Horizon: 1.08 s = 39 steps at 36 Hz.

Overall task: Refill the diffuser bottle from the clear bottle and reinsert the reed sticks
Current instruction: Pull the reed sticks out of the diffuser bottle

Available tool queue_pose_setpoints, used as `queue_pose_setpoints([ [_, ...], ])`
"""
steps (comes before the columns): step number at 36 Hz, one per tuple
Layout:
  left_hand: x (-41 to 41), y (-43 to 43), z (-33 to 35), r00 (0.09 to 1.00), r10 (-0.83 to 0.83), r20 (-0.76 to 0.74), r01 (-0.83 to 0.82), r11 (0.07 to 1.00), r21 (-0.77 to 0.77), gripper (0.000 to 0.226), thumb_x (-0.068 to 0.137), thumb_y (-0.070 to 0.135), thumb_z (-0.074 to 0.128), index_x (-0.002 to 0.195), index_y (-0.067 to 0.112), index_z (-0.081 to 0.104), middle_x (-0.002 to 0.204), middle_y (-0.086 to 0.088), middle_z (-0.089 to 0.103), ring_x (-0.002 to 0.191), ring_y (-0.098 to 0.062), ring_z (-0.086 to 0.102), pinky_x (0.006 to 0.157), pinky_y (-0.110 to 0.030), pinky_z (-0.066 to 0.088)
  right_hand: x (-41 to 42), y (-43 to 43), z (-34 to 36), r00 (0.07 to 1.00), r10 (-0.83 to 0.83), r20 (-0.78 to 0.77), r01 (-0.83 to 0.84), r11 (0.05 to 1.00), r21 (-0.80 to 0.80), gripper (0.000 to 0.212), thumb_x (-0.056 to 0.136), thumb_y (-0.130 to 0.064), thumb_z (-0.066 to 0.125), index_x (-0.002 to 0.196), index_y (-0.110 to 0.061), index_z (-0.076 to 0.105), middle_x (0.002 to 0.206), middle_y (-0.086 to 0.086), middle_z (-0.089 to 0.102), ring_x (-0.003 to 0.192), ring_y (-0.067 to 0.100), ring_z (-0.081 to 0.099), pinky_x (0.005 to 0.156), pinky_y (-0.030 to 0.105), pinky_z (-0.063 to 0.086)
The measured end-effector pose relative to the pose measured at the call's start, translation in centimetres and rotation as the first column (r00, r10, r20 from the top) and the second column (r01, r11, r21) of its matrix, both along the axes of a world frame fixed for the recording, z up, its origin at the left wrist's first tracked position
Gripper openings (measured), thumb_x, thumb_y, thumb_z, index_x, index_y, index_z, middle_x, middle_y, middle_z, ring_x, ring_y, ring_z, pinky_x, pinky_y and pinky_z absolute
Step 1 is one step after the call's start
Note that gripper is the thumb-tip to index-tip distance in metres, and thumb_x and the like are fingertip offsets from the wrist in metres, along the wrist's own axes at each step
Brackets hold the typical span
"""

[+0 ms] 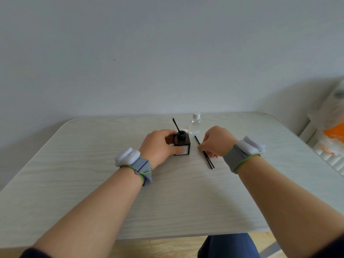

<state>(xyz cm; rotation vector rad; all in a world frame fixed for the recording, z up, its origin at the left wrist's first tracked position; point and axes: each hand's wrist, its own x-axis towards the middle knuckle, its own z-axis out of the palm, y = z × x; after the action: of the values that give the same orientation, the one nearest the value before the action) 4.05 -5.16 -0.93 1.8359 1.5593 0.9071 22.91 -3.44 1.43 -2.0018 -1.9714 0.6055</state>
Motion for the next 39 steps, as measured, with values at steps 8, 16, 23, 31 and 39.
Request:
queue_pose_setpoints([
  [8,-0.1,0.1,-0.1,1.000,0.001,-0.017,-0.001,1.000,0.000,0.047,0.065,0.028,0.084,0.109,0.028,0.068,0.101,0.006,0.073,0.093,-0.012,0.067,0.088,-0.029,0.051,-0.4,-0.2,0.8,0.999,0.026,-0.035,-0.020,0.985,0.170,0.010,0.080,-0.012,0.056,0.077,-0.010,0.066,0.080,0.009,0.072,0.077,0.027,0.068,0.073,0.035,0.058],
  [16,0.1,0.0,0.1,1.000,0.015,-0.017,-0.015,1.000,-0.001,0.047,0.064,0.027,0.085,0.109,0.026,0.069,0.100,0.007,0.073,0.092,-0.010,0.067,0.090,-0.032,0.052,-2.2,-1.5,2.7,0.943,0.196,-0.269,-0.094,0.932,0.350,0.013,0.081,-0.013,0.061,0.084,-0.019,0.072,0.072,-0.010,0.065,0.067,0.003,0.058,0.060,0.014,0.044],
  [23,0.1,-0.1,0.3,0.999,-0.007,-0.053,0.007,1.000,0.005,0.040,0.065,0.027,0.082,0.103,0.027,0.071,0.095,0.007,0.074,0.090,-0.009,0.069,0.088,-0.035,0.053,-3.3,-1.7,2.8,0.932,0.280,-0.228,-0.183,0.911,0.370,0.012,0.079,-0.020,0.068,0.090,-0.021,0.073,0.075,-0.008,0.064,0.064,0.004,0.055,0.061,0.012,0.041],
  [31,0.1,-0.2,0.3,0.999,-0.009,-0.045,0.009,1.000,-0.005,0.041,0.066,0.025,0.082,0.105,0.027,0.071,0.096,0.007,0.074,0.091,-0.009,0.068,0.089,-0.034,0.053,-3.7,-1.7,2.3,0.941,0.271,-0.200,-0.173,0.898,0.404,0.009,0.081,-0.019,0.066,0.088,-0.019,0.073,0.071,-0.012,0.059,0.066,0.002,0.053,0.060,0.011,0.040],
  [39,0.1,-0.3,0.3,1.000,-0.009,-0.029,0.008,1.000,-0.018,0.039,0.066,0.025,0.081,0.104,0.024,0.071,0.096,0.006,0.074,0.091,-0.009,0.068,0.090,-0.036,0.053,-3.9,-1.6,2.3,0.930,0.299,-0.214,-0.178,0.874,0.452,0.005,0.081,-0.017,0.065,0.081,-0.021,0.068,0.083,-0.004,0.066,0.077,0.012,0.059,0.068,0.018,0.045],
])
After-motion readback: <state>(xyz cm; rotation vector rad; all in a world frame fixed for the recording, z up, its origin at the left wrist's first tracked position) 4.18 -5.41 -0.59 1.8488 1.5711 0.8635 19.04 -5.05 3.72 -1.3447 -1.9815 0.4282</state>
